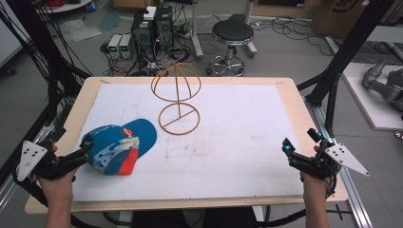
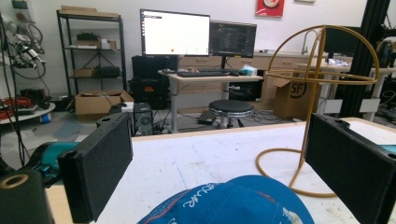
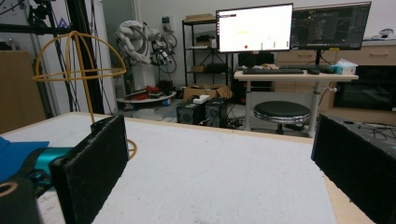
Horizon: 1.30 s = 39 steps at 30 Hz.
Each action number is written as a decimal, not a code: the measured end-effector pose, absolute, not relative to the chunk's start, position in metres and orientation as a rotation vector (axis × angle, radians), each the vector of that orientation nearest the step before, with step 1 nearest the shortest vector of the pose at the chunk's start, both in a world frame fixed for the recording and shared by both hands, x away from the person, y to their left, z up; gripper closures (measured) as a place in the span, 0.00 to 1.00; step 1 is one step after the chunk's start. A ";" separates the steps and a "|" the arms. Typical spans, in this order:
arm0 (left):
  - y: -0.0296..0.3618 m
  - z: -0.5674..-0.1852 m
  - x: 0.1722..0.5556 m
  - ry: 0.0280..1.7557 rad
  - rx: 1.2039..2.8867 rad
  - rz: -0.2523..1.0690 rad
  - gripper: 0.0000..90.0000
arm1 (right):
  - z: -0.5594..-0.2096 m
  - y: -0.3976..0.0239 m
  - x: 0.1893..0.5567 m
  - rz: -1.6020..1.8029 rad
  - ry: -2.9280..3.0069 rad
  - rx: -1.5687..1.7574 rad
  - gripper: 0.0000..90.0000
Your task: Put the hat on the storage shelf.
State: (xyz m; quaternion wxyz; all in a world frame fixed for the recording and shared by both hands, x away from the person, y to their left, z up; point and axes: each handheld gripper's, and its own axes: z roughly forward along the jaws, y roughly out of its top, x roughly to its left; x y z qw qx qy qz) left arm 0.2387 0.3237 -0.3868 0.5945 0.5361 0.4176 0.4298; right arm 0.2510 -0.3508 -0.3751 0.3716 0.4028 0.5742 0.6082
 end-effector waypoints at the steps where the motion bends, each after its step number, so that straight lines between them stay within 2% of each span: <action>1: 0.324 -0.387 0.239 0.971 1.249 0.996 0.09 | -0.376 -0.351 0.252 1.557 1.474 1.027 0.04; 24: 0.331 -0.394 0.241 0.959 1.306 0.943 0.10 | -0.378 -0.351 0.252 1.571 1.487 1.027 0.04; 29: 0.330 -0.401 0.247 1.012 1.367 0.938 0.14 | -0.379 -0.351 0.252 1.571 1.490 1.023 0.04; 39: 0.334 -0.412 0.255 1.053 1.403 0.840 0.16 | -0.380 -0.351 0.253 1.569 1.495 1.027 0.04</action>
